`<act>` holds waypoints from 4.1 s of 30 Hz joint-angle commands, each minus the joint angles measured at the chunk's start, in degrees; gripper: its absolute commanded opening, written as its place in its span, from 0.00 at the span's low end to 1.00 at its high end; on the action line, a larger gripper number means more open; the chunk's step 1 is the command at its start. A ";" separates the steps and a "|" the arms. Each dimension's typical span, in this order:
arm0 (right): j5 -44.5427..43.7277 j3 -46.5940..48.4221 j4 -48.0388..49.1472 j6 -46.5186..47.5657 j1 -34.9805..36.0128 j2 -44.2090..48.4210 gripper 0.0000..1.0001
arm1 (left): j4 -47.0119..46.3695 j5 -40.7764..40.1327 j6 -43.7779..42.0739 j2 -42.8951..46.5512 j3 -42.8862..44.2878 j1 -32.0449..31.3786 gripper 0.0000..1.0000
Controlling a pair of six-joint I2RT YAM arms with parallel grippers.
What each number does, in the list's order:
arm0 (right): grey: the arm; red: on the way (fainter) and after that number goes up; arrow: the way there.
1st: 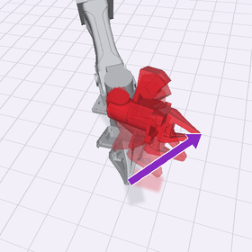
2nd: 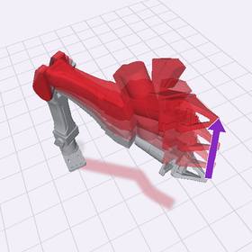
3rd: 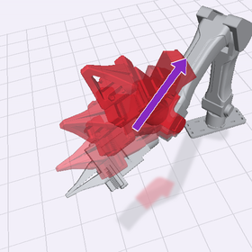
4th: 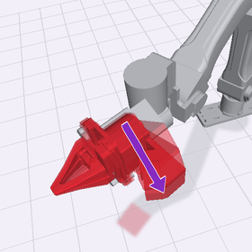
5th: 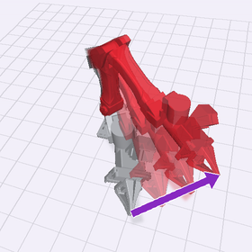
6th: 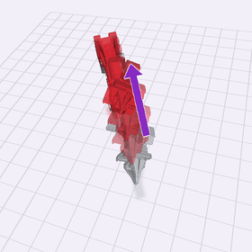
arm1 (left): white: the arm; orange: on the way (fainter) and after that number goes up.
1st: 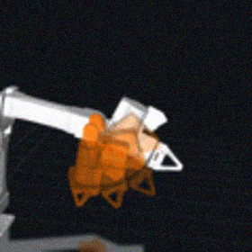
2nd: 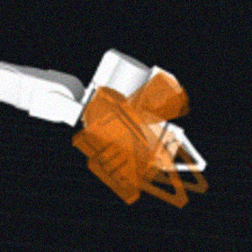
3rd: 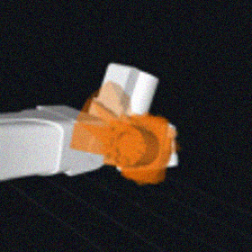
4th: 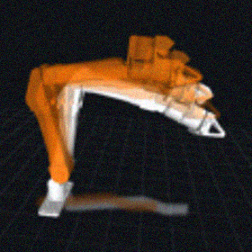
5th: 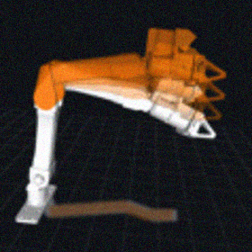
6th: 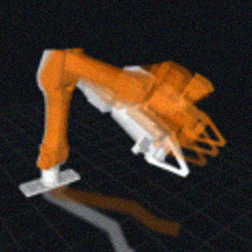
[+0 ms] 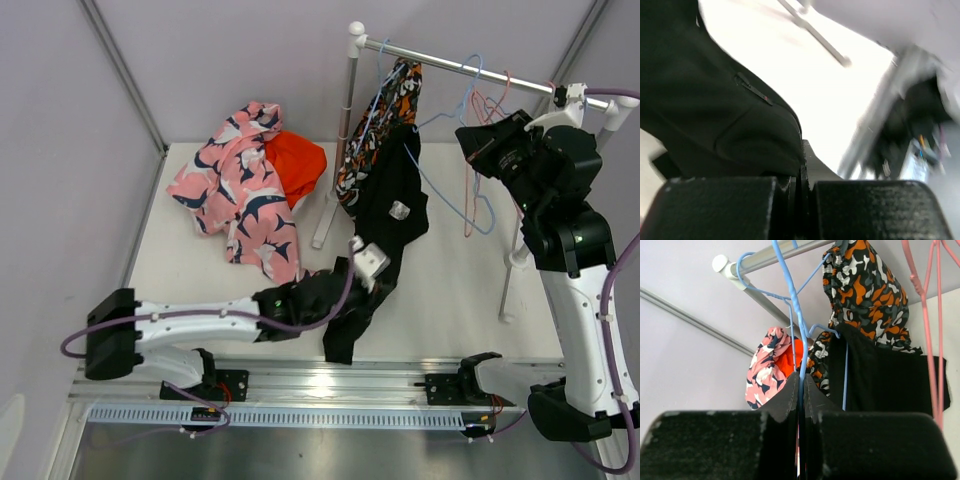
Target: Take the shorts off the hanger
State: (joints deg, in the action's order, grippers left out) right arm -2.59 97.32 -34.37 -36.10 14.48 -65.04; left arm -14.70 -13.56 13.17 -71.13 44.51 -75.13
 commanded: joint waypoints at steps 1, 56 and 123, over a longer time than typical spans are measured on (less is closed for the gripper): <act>3.98 2.70 1.77 -1.87 -0.24 2.89 0.00 | 6.15 -9.72 0.10 -8.38 17.31 3.32 0.00; 3.45 -26.13 11.60 2.43 -3.58 6.94 0.99 | 32.30 26.40 8.82 -42.38 80.16 60.55 0.00; -9.97 -1.51 34.90 10.78 22.34 -21.81 0.00 | 24.82 36.83 -1.30 24.81 11.38 56.33 0.99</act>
State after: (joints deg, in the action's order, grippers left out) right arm -9.74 96.14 -3.11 -26.44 35.31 -95.55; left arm 15.27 13.89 11.94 -48.18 55.90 -17.39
